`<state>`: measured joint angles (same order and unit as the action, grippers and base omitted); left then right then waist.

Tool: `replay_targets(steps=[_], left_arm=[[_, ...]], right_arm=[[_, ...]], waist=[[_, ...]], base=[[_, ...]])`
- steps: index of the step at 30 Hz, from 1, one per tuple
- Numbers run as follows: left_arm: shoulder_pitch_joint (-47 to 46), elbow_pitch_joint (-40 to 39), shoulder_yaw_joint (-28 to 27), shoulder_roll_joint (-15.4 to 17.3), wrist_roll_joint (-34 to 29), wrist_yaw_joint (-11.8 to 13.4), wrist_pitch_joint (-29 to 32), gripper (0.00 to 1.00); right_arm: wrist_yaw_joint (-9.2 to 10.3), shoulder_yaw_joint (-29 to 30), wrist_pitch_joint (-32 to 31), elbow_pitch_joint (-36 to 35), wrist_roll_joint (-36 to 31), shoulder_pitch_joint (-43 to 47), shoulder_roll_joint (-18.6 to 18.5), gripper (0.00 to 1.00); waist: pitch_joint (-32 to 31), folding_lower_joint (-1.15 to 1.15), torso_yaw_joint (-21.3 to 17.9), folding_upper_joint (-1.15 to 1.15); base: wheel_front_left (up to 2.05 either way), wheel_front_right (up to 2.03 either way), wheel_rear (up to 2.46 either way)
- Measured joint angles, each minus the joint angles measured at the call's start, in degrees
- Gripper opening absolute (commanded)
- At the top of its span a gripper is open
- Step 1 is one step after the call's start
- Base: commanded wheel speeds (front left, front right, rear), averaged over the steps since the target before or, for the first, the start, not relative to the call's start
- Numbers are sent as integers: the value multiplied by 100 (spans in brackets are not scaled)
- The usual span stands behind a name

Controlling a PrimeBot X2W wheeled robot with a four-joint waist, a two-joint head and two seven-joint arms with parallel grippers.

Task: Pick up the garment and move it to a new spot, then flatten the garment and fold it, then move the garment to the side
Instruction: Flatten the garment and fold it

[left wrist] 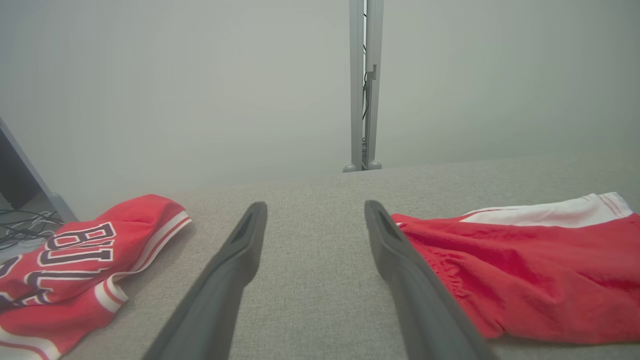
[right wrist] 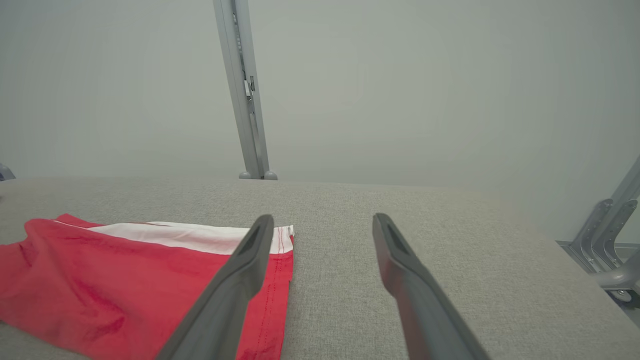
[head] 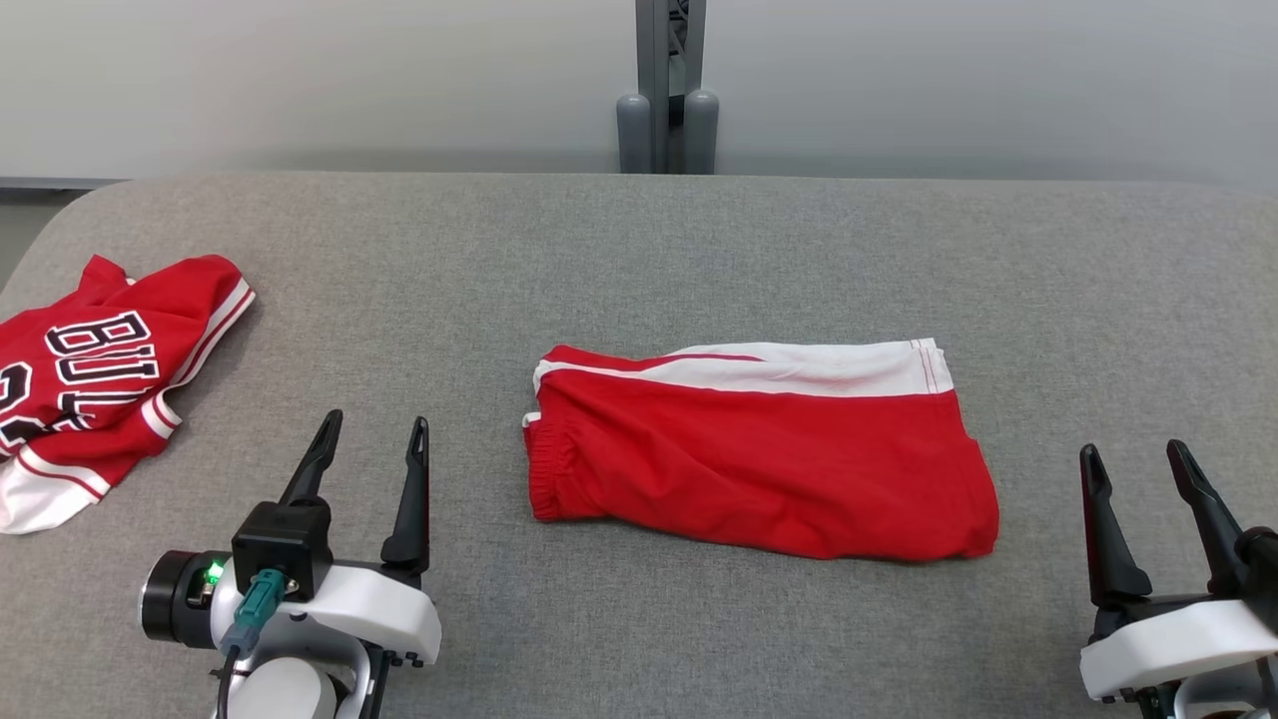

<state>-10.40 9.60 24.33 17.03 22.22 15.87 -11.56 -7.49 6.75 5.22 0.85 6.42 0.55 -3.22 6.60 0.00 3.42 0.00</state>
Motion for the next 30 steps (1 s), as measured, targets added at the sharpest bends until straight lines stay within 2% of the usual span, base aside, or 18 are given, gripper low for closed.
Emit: replay_targets(steps=[5,10,19,28,29,30], left_arm=[[-87,1,10,-43,54,-16,-5,100],[-196,15,12,-60,57,-38,-65,100],[-420,162,-9,-176,58,-77,-208,100],[-475,226,-3,-199,57,-93,-260,100],[-475,232,0,-200,57,-93,-264,100],[-475,234,-2,-199,57,-93,-266,100]], right_arm=[[0,-26,-23,271,23,-100,-3,100],[-2,-200,-5,928,14,-340,-89,100],[-1,-531,393,2722,175,-1055,-153,100],[0,-811,747,3632,499,-1550,-80,100],[1,-879,782,3695,581,-1583,-76,36],[1,-915,793,3743,665,-1603,-68,0]], waist=[[77,0,90,0],[189,0,189,0],[437,0,465,0],[541,0,546,0],[540,0,543,0],[544,0,538,0]], base=[[0,0,0],[0,0,0],[0,0,0],[0,0,0],[0,0,0],[0,0,0]])
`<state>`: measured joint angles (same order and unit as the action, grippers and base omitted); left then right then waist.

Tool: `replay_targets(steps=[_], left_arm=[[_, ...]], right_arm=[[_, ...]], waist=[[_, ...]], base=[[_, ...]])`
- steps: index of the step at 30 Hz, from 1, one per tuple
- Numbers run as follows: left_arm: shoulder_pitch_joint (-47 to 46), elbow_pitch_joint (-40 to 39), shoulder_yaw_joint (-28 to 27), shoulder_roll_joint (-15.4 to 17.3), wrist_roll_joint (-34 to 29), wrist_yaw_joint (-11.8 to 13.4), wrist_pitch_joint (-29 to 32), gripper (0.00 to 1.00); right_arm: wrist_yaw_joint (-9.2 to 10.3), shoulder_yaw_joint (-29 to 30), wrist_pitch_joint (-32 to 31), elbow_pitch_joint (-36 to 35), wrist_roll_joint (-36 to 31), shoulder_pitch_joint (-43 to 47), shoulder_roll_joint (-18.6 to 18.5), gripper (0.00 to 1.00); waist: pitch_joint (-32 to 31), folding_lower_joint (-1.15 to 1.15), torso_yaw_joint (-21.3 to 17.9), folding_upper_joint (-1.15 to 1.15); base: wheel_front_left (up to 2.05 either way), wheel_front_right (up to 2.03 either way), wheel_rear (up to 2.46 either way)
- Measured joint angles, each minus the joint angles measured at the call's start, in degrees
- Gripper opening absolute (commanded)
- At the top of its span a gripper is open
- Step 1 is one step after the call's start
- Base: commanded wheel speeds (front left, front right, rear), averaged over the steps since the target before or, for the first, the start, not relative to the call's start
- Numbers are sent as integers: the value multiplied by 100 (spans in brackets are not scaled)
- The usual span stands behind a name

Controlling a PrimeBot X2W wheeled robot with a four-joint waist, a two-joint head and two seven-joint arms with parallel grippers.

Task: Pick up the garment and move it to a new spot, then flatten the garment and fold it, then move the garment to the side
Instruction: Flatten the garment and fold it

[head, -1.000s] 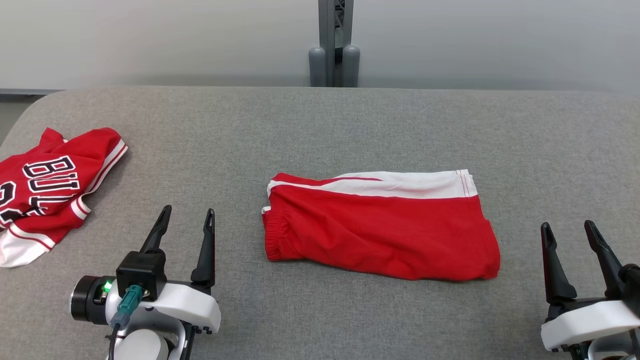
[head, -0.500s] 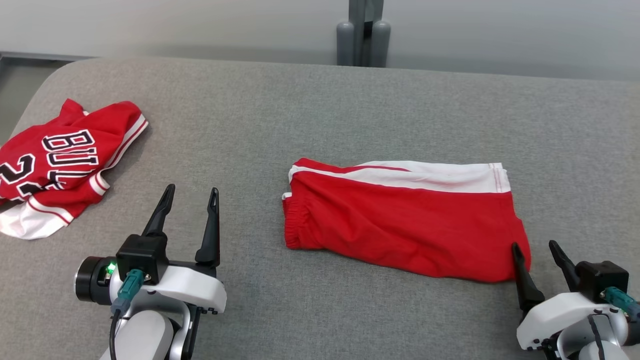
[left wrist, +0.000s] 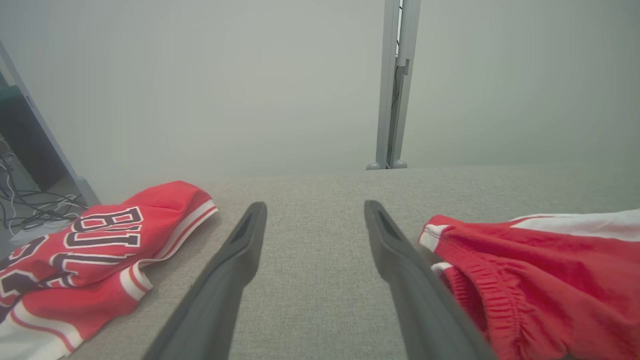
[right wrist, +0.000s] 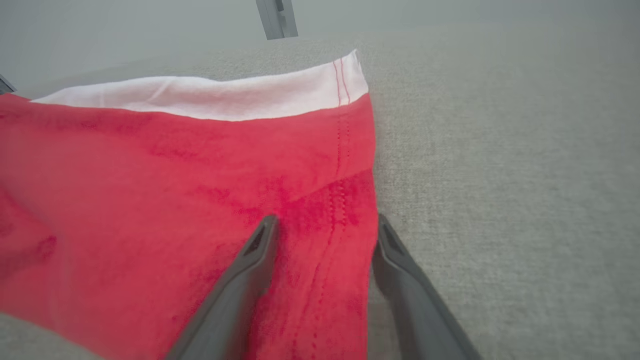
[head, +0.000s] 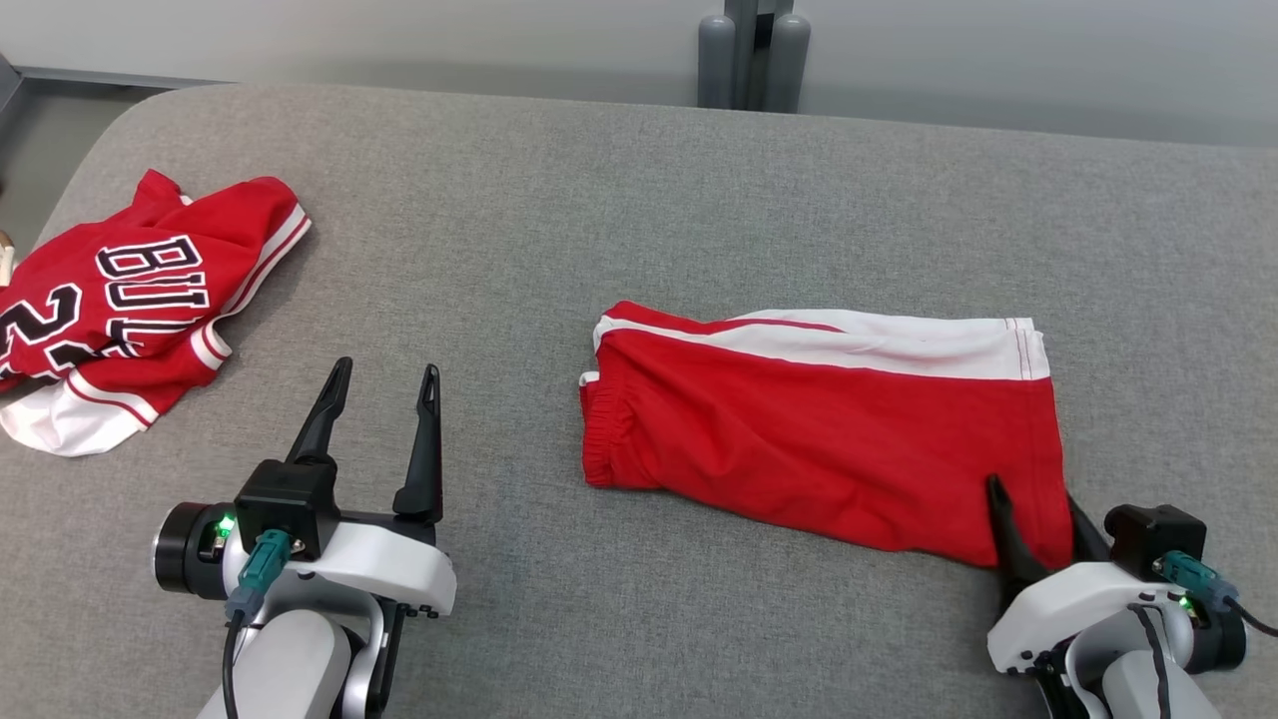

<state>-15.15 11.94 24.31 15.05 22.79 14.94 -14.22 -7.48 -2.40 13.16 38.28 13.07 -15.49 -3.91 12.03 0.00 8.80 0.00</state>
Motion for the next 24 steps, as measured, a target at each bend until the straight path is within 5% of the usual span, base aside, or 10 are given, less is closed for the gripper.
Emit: replay_targets(steps=[6,17,24], left_arm=[[-30,27,11,-4,0,0,-4,100],[-38,37,25,23,10,9,-18,100],[-38,-4,42,78,11,26,43,100]], right_arm=[[-8,-156,101,210,424,-133,10,0],[-15,606,159,221,605,-21,-536,0],[-1,14,175,-848,494,-150,-271,0]], waist=[[16,0,-48,0],[-11,0,-207,0],[-62,0,-318,0]], base=[[0,0,0],[0,0,0],[0,0,0]])
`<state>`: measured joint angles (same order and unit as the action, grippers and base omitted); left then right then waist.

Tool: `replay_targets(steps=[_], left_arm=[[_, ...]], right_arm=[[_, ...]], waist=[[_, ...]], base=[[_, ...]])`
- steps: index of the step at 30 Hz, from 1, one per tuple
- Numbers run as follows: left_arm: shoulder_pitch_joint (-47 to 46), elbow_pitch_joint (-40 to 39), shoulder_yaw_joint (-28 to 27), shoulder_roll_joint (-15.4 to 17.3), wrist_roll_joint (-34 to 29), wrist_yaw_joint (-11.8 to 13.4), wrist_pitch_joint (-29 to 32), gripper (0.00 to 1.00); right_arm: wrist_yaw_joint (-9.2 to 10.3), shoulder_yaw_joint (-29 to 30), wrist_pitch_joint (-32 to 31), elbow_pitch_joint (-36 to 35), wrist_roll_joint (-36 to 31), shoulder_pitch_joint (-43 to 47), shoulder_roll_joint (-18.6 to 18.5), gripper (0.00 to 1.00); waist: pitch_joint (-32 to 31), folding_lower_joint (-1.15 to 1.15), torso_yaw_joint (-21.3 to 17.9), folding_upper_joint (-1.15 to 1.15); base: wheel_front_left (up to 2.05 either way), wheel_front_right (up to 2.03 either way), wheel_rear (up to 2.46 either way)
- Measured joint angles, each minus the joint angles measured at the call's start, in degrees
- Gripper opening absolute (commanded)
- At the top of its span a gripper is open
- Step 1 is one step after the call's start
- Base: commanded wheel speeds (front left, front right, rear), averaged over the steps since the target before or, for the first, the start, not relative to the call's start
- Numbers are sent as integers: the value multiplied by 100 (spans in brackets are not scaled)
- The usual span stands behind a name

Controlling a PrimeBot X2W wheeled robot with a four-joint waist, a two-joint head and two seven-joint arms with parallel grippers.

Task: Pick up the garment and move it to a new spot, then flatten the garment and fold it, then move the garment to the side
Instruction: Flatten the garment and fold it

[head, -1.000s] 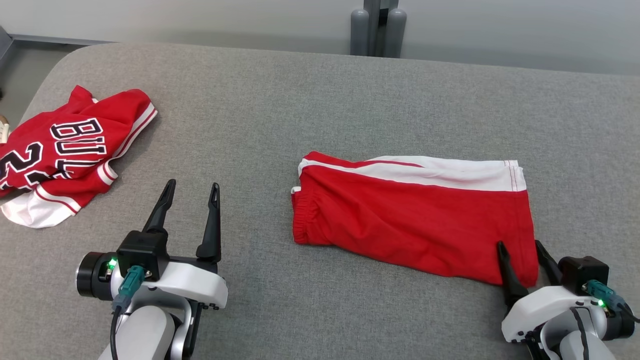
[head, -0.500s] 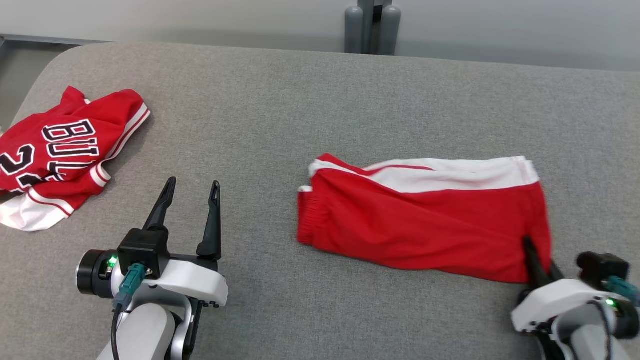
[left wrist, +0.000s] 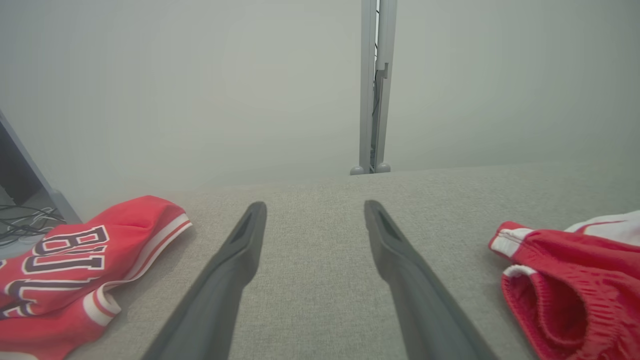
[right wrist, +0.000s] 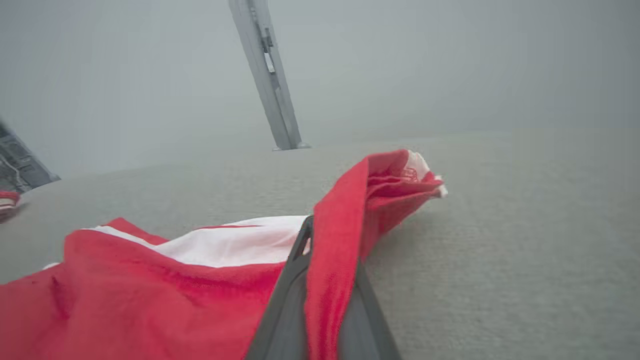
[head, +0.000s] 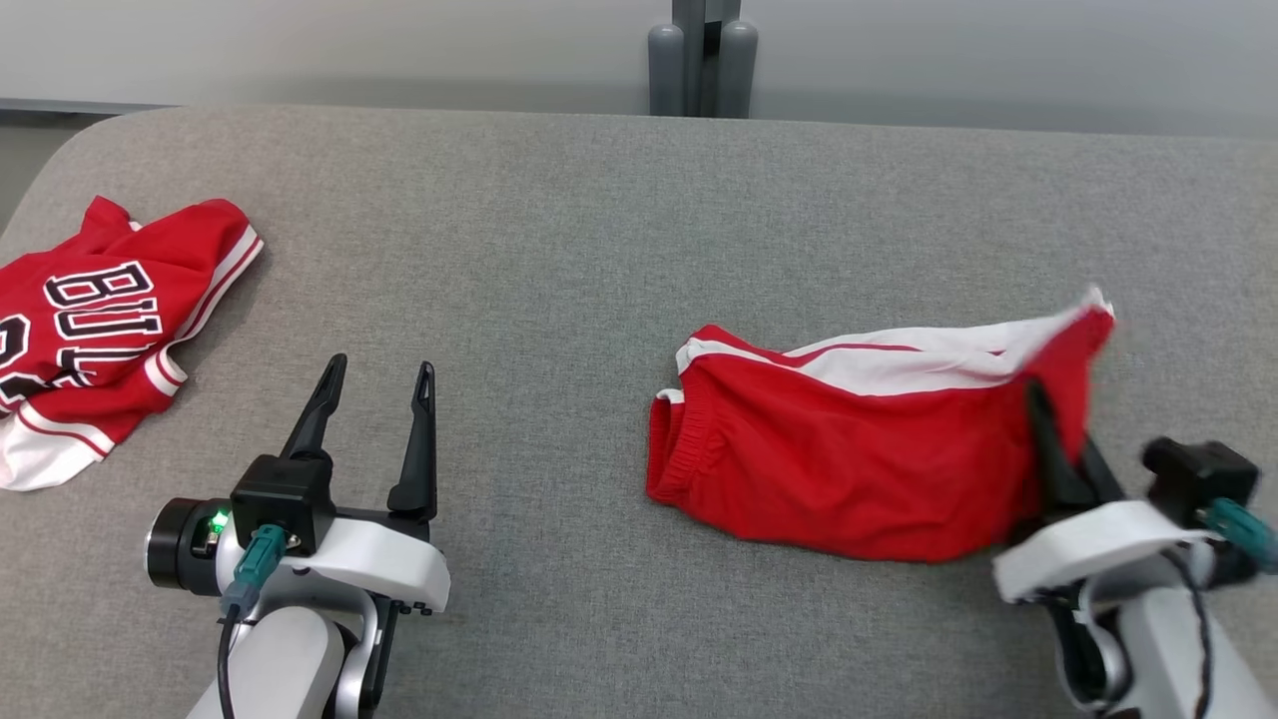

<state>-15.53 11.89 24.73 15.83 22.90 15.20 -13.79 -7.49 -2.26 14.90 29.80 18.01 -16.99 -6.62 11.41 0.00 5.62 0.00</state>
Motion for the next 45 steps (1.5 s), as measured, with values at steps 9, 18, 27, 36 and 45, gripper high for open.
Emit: replay_targets(steps=[9,18,27,36,45], left_arm=[[-12,-71,96,-1,-1,16,77,100],[-126,-27,259,-82,-1,-51,99,100],[-170,45,289,-111,33,-57,65,100],[-232,109,333,-157,40,-56,40,100],[-224,154,301,-123,88,-23,14,100]], right_arm=[[0,-1723,-443,-1438,212,-129,321,0],[0,-2631,-544,-631,635,-560,378,0],[0,-3351,-354,-13,1234,-921,377,100],[0,-3904,-136,-723,1683,-964,392,100],[0,-2881,-76,-2164,1285,-326,302,100]], waist=[[55,0,-4,0],[151,0,243,0],[289,0,339,0],[295,0,269,0],[181,0,144,0]], base=[[0,0,0],[0,0,0],[0,0,0],[0,0,0],[0,0,0]])
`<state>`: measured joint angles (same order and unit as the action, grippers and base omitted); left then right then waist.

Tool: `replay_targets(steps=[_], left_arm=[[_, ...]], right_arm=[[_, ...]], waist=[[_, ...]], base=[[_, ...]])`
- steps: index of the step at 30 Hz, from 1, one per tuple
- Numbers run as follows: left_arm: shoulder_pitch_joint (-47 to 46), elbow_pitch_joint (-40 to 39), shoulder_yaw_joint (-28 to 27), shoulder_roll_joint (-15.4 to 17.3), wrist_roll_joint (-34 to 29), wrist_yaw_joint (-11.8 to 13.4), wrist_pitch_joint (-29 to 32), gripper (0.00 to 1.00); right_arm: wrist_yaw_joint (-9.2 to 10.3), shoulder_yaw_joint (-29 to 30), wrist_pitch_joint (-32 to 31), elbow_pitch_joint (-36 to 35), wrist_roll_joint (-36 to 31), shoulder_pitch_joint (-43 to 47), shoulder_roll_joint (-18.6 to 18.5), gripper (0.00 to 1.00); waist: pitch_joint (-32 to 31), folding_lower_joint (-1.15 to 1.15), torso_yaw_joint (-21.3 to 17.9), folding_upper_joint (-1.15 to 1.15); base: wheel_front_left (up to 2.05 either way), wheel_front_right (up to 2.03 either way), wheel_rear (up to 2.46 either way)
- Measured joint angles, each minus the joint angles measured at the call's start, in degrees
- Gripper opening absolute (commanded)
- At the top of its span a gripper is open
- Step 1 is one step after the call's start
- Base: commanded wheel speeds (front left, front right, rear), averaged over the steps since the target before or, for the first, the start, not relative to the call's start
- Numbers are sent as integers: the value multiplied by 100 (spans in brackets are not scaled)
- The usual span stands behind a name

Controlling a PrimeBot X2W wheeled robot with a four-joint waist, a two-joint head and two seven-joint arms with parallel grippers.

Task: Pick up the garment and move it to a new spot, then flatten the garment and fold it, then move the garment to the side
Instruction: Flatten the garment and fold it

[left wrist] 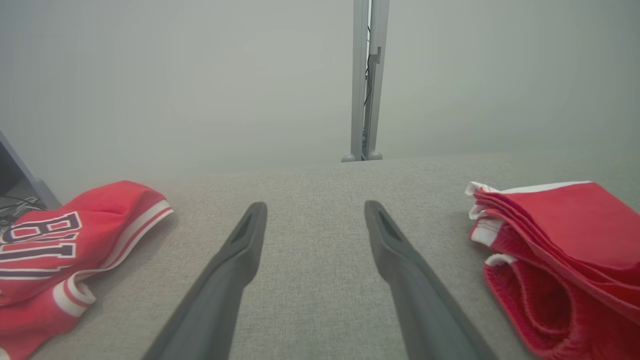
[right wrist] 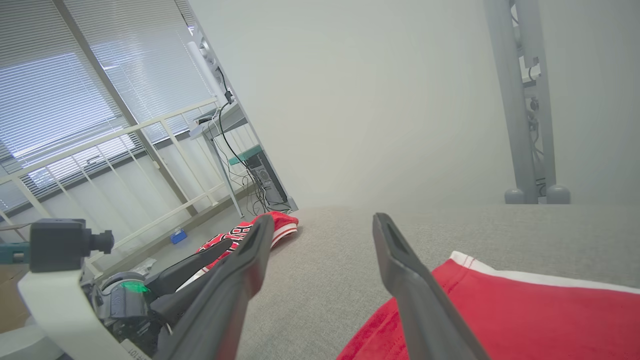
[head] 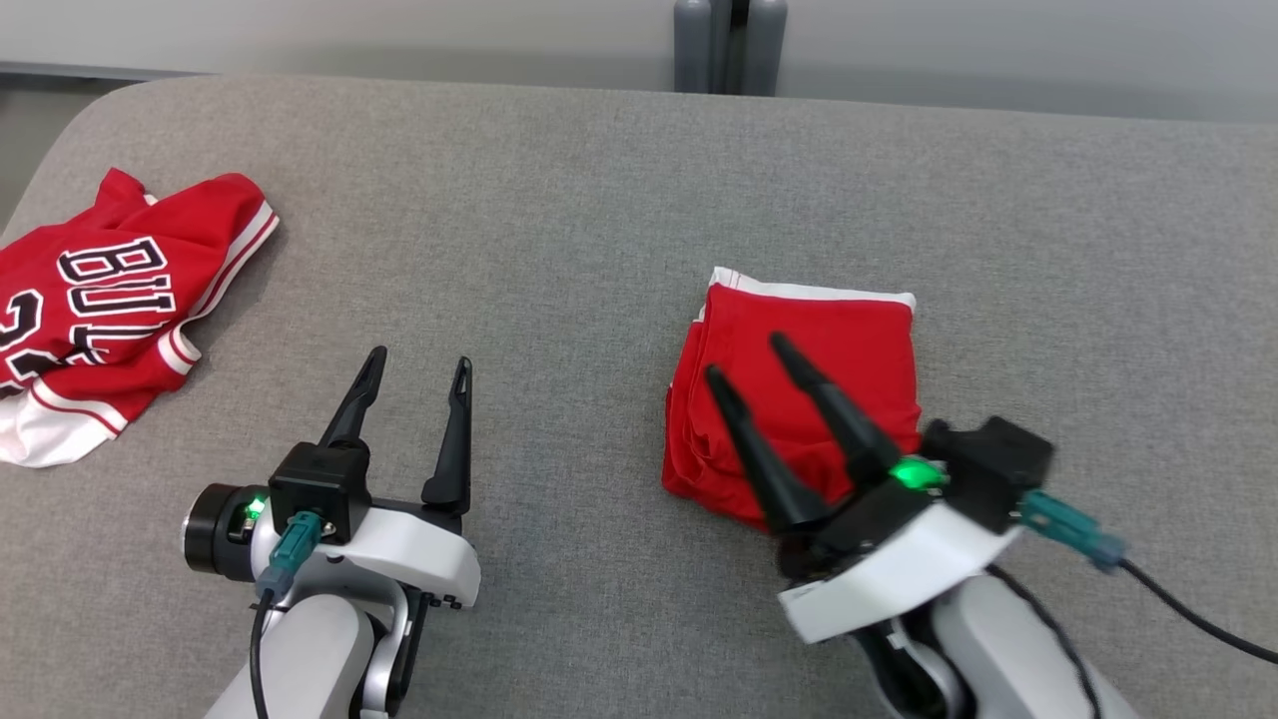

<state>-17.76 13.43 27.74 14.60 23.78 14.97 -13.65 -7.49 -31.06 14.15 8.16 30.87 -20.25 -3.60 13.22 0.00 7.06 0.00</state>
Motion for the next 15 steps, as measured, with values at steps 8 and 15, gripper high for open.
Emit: replay_targets(steps=[8,15], left_arm=[[114,-34,-102,90,43,67,-37,100],[237,-109,-178,188,90,105,-54,100]], right_arm=[[0,1466,-260,-635,-568,683,-57,100],[0,2710,-559,-679,-1165,1251,-202,100]], waist=[[-213,0,-90,0],[-483,0,-141,0]], base=[[0,0,0],[0,0,0]])
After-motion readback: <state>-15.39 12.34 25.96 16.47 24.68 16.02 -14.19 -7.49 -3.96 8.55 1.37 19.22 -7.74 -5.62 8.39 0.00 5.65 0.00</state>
